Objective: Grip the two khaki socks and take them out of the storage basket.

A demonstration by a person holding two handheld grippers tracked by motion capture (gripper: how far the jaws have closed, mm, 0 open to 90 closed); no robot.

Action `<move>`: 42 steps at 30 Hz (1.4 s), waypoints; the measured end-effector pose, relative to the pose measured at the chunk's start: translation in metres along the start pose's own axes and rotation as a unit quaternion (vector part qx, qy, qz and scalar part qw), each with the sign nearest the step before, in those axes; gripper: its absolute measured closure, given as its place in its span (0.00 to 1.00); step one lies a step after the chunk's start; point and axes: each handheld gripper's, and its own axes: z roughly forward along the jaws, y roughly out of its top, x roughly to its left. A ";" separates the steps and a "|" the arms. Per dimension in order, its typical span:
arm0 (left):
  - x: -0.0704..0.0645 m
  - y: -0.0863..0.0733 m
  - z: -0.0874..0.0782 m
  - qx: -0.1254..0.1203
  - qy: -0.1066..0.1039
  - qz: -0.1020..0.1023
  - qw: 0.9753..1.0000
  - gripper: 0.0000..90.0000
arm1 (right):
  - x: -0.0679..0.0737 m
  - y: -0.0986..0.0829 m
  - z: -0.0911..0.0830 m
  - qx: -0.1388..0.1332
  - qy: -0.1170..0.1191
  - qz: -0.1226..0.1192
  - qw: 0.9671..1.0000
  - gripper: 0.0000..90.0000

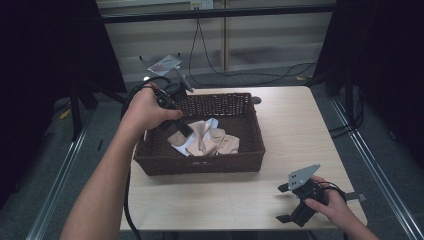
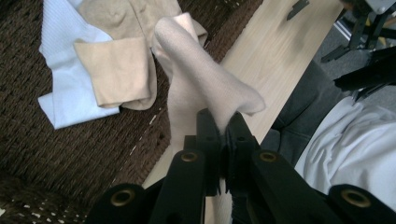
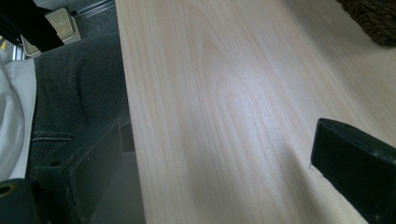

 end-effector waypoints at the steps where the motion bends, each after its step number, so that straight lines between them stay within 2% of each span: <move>1: 0.000 0.000 0.000 0.001 -0.001 0.002 1.000 0.97 | 0.000 0.000 0.000 0.000 0.000 0.000 1.000 0.02; 13: -0.008 -0.007 0.005 0.011 -0.001 0.003 1.000 0.97 | 0.001 0.000 -0.001 0.000 -0.001 0.001 1.000 0.02; 14: -0.008 -0.007 0.005 0.017 -0.002 0.012 1.000 0.97 | 0.001 0.000 -0.001 0.000 -0.002 0.001 1.000 0.02; 18: -0.012 -0.009 0.005 0.018 -0.006 0.018 1.000 0.96 | 0.000 0.000 0.000 0.000 -0.001 0.000 1.000 0.02; 25: -0.016 -0.012 0.008 0.020 -0.006 0.019 1.000 0.96 | 0.001 0.000 0.000 0.001 -0.002 0.001 1.000 0.02; 33: -0.023 -0.015 0.012 0.024 -0.006 0.029 0.999 0.96 | 0.001 0.000 0.000 0.001 -0.001 0.002 1.000 0.02; 42: -0.029 -0.020 0.020 0.028 -0.016 0.039 0.999 0.96 | 0.001 0.000 0.000 0.002 -0.001 0.001 1.000 0.02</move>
